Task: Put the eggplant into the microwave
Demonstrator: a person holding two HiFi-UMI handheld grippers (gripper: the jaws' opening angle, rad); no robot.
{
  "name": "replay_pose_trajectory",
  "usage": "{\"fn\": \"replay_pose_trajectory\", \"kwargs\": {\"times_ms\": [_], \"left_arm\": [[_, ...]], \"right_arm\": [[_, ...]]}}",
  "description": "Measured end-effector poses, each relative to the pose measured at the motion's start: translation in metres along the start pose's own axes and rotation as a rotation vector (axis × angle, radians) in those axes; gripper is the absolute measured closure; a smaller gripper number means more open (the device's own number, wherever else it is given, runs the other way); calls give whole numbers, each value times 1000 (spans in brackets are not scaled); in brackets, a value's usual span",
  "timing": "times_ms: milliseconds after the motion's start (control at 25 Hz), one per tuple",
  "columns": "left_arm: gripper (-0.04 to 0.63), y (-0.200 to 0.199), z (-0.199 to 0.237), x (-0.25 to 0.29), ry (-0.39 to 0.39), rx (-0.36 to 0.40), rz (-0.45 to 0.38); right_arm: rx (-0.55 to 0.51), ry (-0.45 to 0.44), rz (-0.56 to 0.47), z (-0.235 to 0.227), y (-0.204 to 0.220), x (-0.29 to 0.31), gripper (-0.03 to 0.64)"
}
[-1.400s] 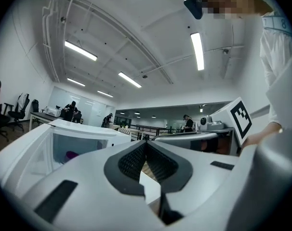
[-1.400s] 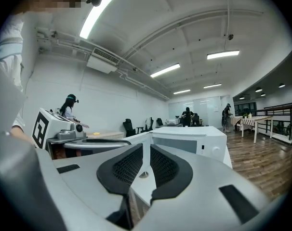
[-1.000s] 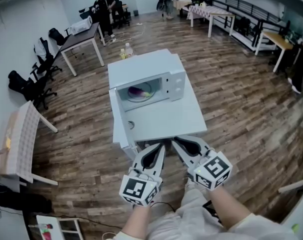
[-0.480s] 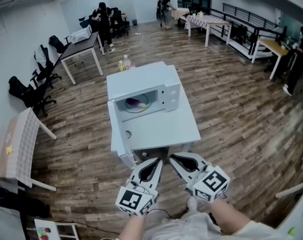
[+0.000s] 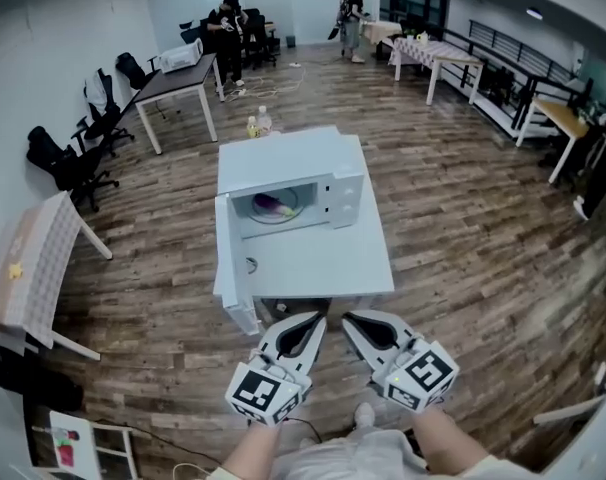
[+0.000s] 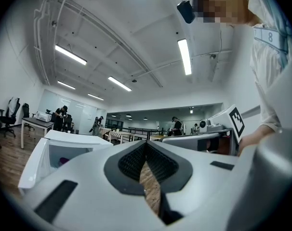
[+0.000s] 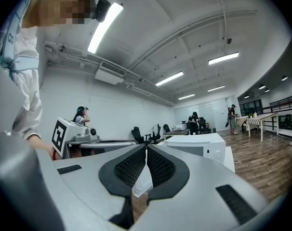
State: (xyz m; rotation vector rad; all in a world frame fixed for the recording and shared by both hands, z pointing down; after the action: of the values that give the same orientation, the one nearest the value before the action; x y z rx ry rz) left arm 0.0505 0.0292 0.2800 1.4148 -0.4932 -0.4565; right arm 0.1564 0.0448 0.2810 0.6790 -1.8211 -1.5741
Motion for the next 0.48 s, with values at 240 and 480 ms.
{"fn": "replay_pose_trajectory", "kwargs": {"times_ms": [240,480], "left_arm": [[594,0,-11,24,13,1,8],[594,8,-17,44,9,-13,29]], "right_arm": [[15,-2,-15,-27,1,-8,580],[41,-7,-9,-47,7,-14,580]]}}
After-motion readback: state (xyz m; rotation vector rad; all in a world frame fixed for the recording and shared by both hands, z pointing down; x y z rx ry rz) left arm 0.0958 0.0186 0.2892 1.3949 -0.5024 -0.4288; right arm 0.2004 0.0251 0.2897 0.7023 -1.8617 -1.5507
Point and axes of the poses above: the fingertips, and each gripper's own axes: x forward along the fingers, z to its left, y out of its underside, the point moved 5 cm from there along -x, backward along the fingers, and after that the axes turned 6 degrees about z, right-handed, at the moved point
